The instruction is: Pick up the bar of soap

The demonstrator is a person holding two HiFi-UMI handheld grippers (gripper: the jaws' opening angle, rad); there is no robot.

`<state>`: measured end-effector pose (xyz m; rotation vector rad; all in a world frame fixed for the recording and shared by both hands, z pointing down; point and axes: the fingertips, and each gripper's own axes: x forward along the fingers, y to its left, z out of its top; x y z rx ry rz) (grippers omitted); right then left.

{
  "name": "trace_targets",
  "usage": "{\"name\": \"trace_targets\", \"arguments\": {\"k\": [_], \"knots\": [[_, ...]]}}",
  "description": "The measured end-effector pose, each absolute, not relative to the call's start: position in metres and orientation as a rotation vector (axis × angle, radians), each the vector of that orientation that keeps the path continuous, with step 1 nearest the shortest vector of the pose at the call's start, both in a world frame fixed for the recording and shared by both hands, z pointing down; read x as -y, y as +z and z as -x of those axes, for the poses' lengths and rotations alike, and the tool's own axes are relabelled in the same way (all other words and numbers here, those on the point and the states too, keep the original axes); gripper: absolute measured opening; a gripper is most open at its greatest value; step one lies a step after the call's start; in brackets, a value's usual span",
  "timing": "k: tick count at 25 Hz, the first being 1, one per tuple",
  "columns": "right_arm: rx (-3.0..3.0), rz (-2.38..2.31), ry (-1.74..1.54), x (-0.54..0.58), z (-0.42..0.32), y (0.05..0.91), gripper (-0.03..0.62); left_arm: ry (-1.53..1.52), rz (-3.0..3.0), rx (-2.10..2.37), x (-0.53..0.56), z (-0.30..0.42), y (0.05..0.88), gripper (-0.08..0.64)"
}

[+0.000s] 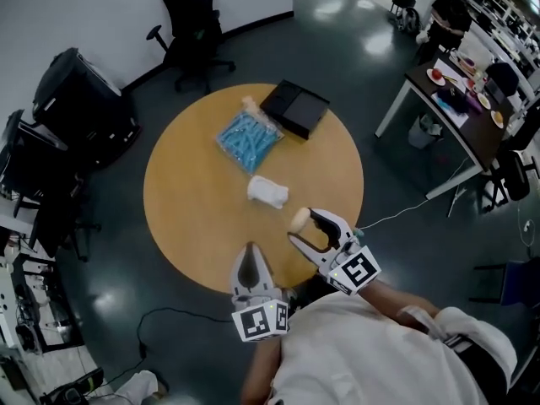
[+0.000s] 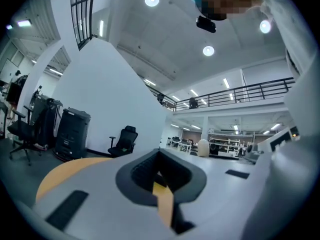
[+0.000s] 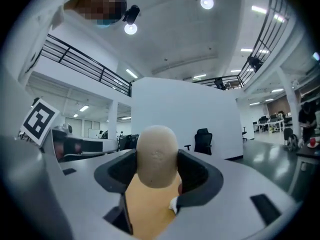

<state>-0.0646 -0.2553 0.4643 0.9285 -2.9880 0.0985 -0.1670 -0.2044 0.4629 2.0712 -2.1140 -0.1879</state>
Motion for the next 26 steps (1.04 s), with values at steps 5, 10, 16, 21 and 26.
{"name": "trace_targets", "arguments": {"k": [5, 10, 16, 21, 26], "knots": [[2.931, -0.985, 0.151, 0.254, 0.053, 0.479, 0.262, -0.18, -2.096, 2.089, 0.205, 0.156, 0.468, 0.003], [2.924, -0.982, 0.14, 0.252, 0.05, 0.485, 0.262, -0.158, -2.107, 2.083, 0.209, 0.149, 0.467, 0.003], [2.919, -0.979, 0.159, 0.251, 0.049, 0.49, 0.262, -0.142, -2.114, 2.071, 0.212, 0.145, 0.47, 0.003], [2.912, -0.97, 0.165, 0.248, 0.046, 0.495, 0.262, -0.144, -2.115, 2.063, 0.211, 0.138, 0.472, 0.003], [2.916, -0.963, 0.158, 0.247, 0.044, 0.495, 0.262, -0.149, -2.108, 2.056, 0.211, 0.136, 0.474, 0.003]]}}
